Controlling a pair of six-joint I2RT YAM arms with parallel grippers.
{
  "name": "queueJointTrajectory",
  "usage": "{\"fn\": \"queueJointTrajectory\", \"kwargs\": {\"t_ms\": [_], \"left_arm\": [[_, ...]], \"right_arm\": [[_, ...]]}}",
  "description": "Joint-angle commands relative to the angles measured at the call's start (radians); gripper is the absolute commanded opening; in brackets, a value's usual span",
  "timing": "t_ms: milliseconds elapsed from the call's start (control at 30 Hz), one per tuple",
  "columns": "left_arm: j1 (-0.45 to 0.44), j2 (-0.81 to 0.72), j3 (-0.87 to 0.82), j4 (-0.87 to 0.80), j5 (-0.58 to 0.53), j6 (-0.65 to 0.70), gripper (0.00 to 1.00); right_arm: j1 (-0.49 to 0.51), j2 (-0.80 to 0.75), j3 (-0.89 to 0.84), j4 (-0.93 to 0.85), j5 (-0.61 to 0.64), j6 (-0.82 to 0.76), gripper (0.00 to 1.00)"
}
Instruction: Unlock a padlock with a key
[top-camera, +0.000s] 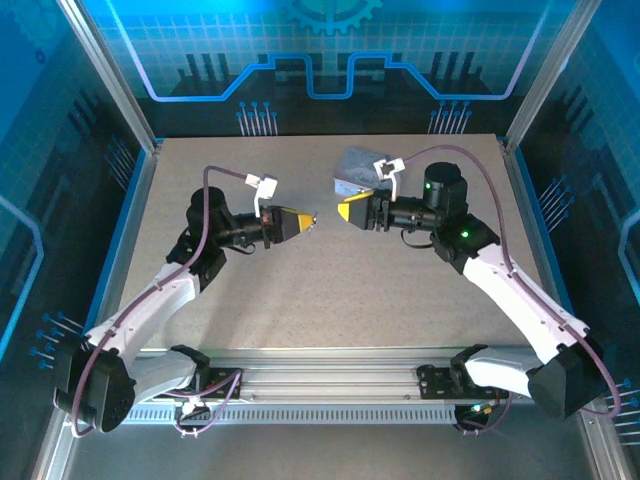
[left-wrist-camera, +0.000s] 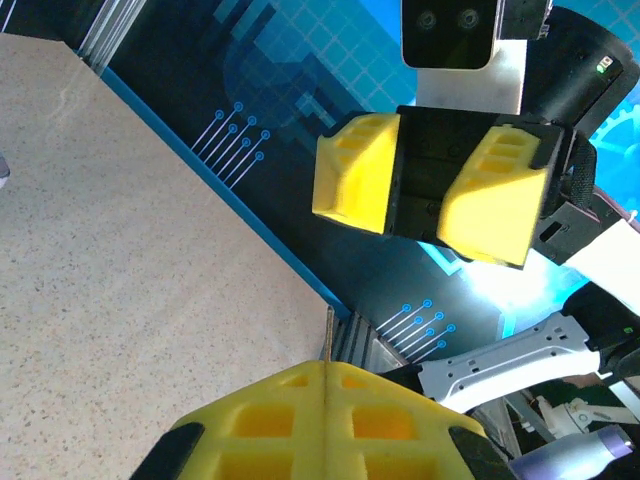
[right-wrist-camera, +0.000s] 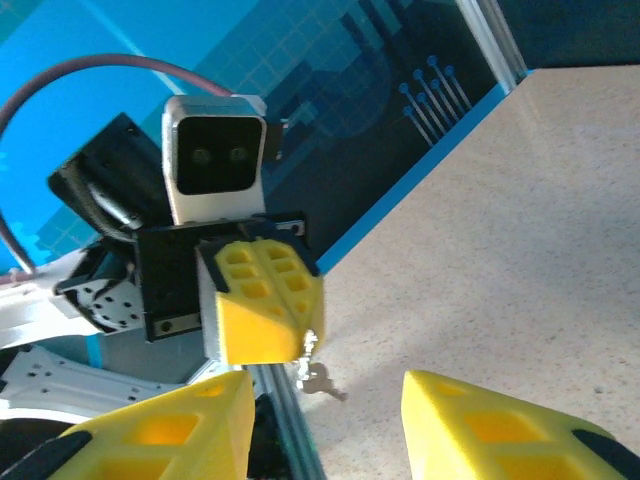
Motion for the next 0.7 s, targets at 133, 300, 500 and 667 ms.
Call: {"fn": "queueJointTrajectory", "kwargs": {"t_ms": [133,300,500,667], "left_arm": [[-0.001,0.011,0.024,0.078,0.063,-0.027,0.00],[-0.002,0.027,0.018,0.136,0.094,-0.069,0.00],[-0.002,0.034,0.015,0.167,0.105,-0.094,0.00],[-0.002,0.048,0.015,0.188,0.124,-0.109,0.00]], "right_arm": [[0.065,0.055,0.079,-0.099,-0.054,-0.018,0.48],[0.090,0.102,0.094,-0.078,-0.057,0.012,0.41],[0.112,0.124,0.097,-0.034,-0.069,0.033,0.35],[0.114,0.137,0.098,-0.028,-0.069,0.040,0.34]]}}
